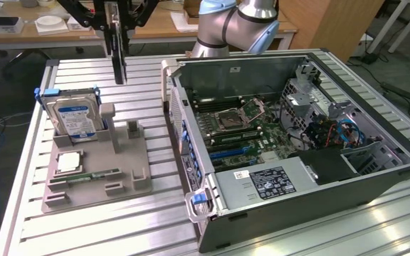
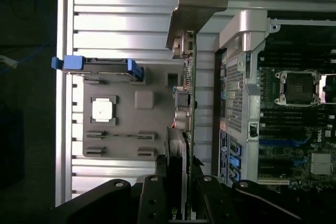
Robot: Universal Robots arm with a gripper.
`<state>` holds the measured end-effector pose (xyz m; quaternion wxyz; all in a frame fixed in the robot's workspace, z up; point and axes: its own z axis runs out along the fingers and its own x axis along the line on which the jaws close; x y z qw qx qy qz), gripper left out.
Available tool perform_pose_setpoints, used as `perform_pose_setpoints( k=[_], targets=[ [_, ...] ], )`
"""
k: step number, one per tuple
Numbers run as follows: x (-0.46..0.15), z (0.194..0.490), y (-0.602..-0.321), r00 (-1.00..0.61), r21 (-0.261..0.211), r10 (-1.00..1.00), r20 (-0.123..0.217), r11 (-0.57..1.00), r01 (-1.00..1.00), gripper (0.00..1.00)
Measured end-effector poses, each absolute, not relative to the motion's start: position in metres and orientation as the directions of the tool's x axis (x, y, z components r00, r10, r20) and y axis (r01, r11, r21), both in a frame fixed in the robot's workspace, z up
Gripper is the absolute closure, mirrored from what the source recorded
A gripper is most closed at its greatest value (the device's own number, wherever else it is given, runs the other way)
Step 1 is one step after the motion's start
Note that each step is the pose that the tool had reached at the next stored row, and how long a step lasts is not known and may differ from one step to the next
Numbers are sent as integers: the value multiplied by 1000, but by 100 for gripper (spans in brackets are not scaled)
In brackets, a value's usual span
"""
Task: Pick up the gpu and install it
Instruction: 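Pick up the gpu and move the gpu toward the slot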
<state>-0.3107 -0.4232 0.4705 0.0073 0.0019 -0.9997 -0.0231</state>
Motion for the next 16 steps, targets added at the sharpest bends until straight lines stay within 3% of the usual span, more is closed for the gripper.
perform_pose_setpoints(
  k=[3,16],
  targets=[
    [-311,470,-423,-1000,17,-4,15,1000,-4,73],
    [-291,456,-425,-1000,15,-4,14,1000,-4,73]
  ],
)
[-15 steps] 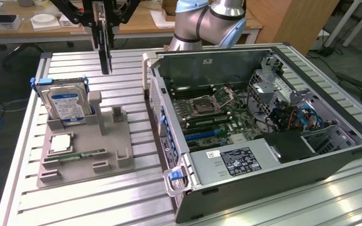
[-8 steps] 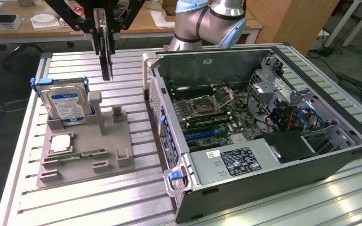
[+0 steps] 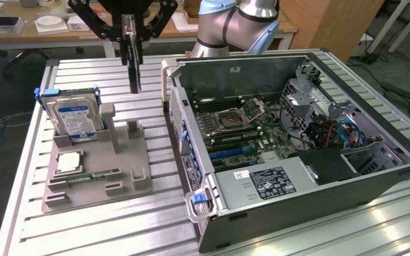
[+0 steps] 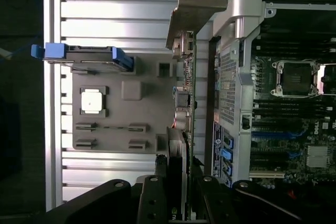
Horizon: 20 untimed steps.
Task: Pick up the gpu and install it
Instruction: 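Pick up the gpu and move the gpu toward the slot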
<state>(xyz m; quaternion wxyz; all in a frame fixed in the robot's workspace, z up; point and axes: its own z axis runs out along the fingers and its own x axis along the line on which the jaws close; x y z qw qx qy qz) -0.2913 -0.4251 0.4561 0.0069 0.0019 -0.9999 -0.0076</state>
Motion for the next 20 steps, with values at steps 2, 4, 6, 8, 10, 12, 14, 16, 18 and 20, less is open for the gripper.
perform_pose_setpoints(
  k=[2,4,6,8,10,12,14,16,18,20],
  targets=[
    [-287,455,-425,-1000,15,-4,14,1000,-4,73],
    [-282,452,-425,-1000,15,-4,14,1000,-3,73],
    [-277,449,-425,-1000,15,-4,14,1000,-4,73],
    [-275,445,-426,-1000,15,-4,14,1000,-4,73],
    [-272,444,-426,-1000,15,-4,14,1000,-4,73],
    [-268,443,-426,-1000,15,-4,14,1000,-3,73],
    [-262,442,-426,-1000,15,-4,14,1000,-4,73],
    [-254,442,-426,-1000,15,-4,14,1000,-4,73],
    [-247,441,-426,-1000,15,-4,14,1000,-4,73],
    [-239,440,-426,-1000,15,-4,14,1000,-4,73]
  ],
)
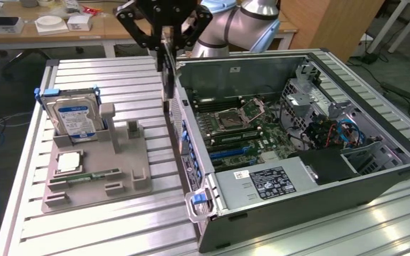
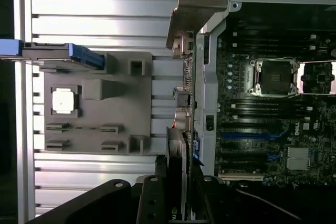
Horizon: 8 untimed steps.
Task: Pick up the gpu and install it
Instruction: 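Pick up the gpu and move the gpu toward the slot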
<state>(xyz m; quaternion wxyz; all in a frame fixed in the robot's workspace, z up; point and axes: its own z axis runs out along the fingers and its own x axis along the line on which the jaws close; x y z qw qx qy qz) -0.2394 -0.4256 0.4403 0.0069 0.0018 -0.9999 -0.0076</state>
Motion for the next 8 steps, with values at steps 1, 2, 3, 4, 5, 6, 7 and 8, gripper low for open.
perform_pose_setpoints(
  k=[1,2,3,4,5,6,7,8],
  targets=[
    [-235,440,-426,-1000,15,-4,14,1000,-3,73],
    [-231,440,-426,-1000,15,-4,14,1000,-4,73],
    [-227,439,-426,-1000,15,-4,14,1000,-4,73],
    [-224,439,-426,-1000,15,-4,14,1000,-4,73],
    [-222,439,-426,-1000,15,-4,14,1000,-4,73],
    [-218,439,-426,-1000,15,-4,14,1000,-4,73],
    [-215,439,-426,-1000,15,-4,14,1000,-3,73],
    [-212,439,-426,-1000,15,-4,14,1000,-4,73]
  ],
)
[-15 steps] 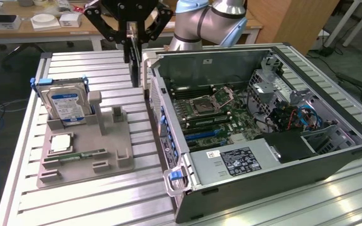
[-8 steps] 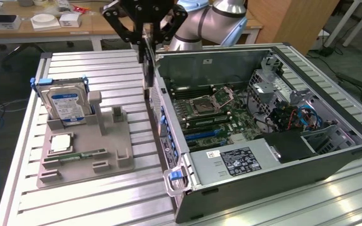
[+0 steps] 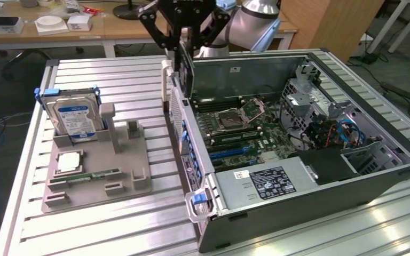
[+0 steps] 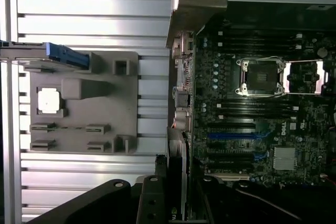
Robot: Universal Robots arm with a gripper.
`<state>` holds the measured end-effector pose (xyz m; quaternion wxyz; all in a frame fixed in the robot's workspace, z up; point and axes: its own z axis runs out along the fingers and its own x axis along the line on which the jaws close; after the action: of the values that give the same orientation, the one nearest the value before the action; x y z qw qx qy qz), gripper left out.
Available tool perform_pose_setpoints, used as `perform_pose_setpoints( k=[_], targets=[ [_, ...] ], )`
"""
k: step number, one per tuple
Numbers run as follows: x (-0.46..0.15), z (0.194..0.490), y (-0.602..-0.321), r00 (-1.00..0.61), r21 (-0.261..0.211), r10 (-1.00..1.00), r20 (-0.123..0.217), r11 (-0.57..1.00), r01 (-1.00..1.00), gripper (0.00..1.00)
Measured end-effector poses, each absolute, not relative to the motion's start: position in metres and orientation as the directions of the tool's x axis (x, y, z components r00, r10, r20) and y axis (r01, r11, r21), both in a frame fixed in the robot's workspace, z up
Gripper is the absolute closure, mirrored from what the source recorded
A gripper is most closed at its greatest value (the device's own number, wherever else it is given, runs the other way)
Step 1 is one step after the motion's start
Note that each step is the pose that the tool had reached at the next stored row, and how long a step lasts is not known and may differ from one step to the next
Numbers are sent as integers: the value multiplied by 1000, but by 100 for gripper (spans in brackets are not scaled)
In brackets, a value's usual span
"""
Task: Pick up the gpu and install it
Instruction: 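Pick up the gpu and move the gpu toward the slot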
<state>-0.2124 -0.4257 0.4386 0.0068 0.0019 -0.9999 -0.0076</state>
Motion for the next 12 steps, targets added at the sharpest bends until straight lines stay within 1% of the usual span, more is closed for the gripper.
perform_pose_setpoints(
  k=[12],
  targets=[
    [-197,433,-426,-1000,14,-4,11,1000,-4,73]
  ],
)
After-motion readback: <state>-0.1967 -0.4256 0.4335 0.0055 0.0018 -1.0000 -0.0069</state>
